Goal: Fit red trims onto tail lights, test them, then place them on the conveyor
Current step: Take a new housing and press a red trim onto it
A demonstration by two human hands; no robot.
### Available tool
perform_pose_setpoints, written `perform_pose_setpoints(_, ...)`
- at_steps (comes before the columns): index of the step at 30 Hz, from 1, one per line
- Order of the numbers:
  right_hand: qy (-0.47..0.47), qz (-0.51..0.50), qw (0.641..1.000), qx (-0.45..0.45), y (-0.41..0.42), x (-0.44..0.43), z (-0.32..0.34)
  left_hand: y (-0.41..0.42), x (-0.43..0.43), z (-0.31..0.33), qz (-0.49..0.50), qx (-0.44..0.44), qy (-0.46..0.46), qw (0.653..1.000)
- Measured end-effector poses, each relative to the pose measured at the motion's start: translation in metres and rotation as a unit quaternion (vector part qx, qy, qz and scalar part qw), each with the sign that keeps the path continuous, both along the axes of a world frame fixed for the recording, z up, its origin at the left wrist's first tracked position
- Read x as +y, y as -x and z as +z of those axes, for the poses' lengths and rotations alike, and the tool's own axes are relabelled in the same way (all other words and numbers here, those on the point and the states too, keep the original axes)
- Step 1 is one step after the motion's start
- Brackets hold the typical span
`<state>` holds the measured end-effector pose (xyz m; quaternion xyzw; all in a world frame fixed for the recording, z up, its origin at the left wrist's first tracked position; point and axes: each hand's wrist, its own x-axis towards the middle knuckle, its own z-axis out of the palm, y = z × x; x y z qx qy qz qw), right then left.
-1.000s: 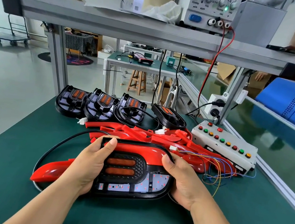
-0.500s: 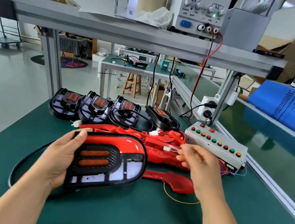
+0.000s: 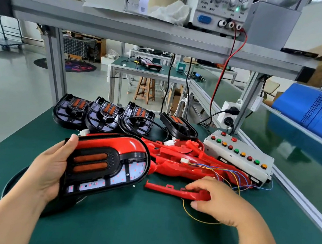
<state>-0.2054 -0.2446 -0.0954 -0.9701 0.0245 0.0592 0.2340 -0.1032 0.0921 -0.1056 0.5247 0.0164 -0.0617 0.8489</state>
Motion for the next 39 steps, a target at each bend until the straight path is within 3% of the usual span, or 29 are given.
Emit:
perform_pose_setpoints(4,-0.21,-0.056,0.969,-0.12,0.004,-0.011,0.003,0.002,-0.004,-0.001,-0.006,-0.002,-0.02,1.0)
perform_pose_setpoints(6,-0.401,-0.081,0.898,-0.162,0.006,-0.015,0.004,0.004,-0.007,-0.001,-0.022,-0.003,-0.034,0.999)
perform_pose_setpoints(8,-0.567,-0.08,0.796,-0.199,0.007,-0.019,0.004,0.005,-0.01,-0.001,-0.043,-0.015,-0.055,0.997)
perform_pose_setpoints(9,-0.619,-0.071,0.754,-0.207,0.007,-0.021,0.004,0.005,-0.009,-0.001,-0.057,-0.029,-0.067,0.996)
perform_pose_setpoints(11,-0.67,-0.049,0.717,-0.187,0.01,-0.019,0.006,0.004,-0.005,-0.004,-0.09,-0.054,-0.093,0.99)
perform_pose_setpoints(18,-0.616,0.026,0.787,-0.02,0.005,0.027,0.007,0.006,0.015,-0.005,-0.216,-0.105,-0.216,0.946)
perform_pose_setpoints(26,-0.517,0.042,0.855,-0.011,-0.002,0.071,-0.005,0.012,-0.001,-0.007,-0.197,-0.116,-0.119,0.966)
perform_pose_setpoints(30,-0.439,0.008,0.895,-0.079,-0.006,0.083,-0.011,0.014,-0.01,-0.009,-0.167,-0.113,-0.114,0.973)
perform_pose_setpoints(33,-0.439,-0.021,0.892,-0.103,-0.006,0.084,-0.011,0.014,-0.015,-0.011,-0.143,-0.096,-0.105,0.979)
perform_pose_setpoints(37,-0.508,0.003,0.86,-0.044,-0.004,0.079,-0.009,0.016,-0.019,-0.01,-0.134,-0.081,-0.097,0.983)
perform_pose_setpoints(39,-0.482,0.004,0.874,-0.053,-0.006,0.08,-0.011,0.017,-0.021,-0.009,-0.133,-0.07,-0.091,0.985)
